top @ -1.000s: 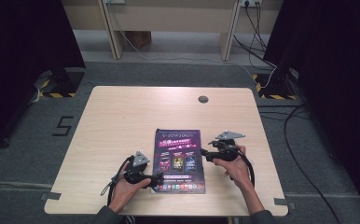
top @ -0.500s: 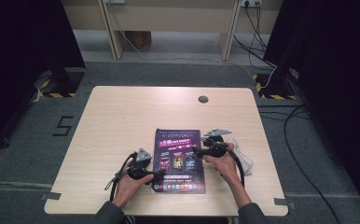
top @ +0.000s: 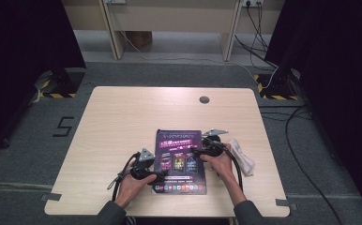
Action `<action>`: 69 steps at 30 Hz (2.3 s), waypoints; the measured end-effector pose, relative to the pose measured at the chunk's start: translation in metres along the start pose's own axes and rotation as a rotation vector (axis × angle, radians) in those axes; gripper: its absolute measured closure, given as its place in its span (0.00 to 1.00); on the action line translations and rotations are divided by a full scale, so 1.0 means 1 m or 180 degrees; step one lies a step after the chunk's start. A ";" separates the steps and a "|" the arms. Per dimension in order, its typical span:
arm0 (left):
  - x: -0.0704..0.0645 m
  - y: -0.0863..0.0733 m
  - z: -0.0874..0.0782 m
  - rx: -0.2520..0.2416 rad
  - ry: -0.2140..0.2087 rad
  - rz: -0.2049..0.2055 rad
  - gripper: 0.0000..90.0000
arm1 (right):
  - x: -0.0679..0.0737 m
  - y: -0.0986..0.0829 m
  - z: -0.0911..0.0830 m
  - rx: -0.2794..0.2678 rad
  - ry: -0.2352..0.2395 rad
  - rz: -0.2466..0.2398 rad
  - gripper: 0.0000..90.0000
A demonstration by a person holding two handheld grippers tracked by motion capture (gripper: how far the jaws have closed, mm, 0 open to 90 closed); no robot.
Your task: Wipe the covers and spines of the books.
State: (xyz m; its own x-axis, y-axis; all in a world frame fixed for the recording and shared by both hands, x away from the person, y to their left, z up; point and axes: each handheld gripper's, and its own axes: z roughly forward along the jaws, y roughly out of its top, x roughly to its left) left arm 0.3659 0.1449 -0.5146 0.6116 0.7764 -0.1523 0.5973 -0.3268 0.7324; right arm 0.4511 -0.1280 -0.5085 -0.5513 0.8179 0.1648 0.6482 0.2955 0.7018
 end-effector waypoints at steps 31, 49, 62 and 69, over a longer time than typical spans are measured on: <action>-0.008 -0.004 -0.002 0.0003 0.0122 0.0080 0.28 | -0.002 -0.008 -0.023 -0.0329 0.0347 0.0846 0.53; -0.009 -0.006 -0.003 -0.0040 0.0170 0.0025 0.31 | -0.005 -0.009 -0.005 -0.0170 0.0213 0.0614 0.51; -0.009 -0.007 -0.004 -0.0032 0.0176 0.0017 0.31 | 0.006 0.004 -0.031 -0.0500 0.0361 0.0766 0.59; -0.009 -0.008 -0.005 -0.0047 0.0191 0.0013 0.31 | 0.018 0.006 -0.038 -0.0324 0.0555 0.0402 0.72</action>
State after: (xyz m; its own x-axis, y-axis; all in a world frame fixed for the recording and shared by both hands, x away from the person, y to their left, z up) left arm 0.3529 0.1438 -0.5161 0.5816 0.8061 -0.1095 0.5867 -0.3224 0.7429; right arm 0.4252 -0.1304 -0.4747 -0.5572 0.7450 0.3668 0.6664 0.1376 0.7328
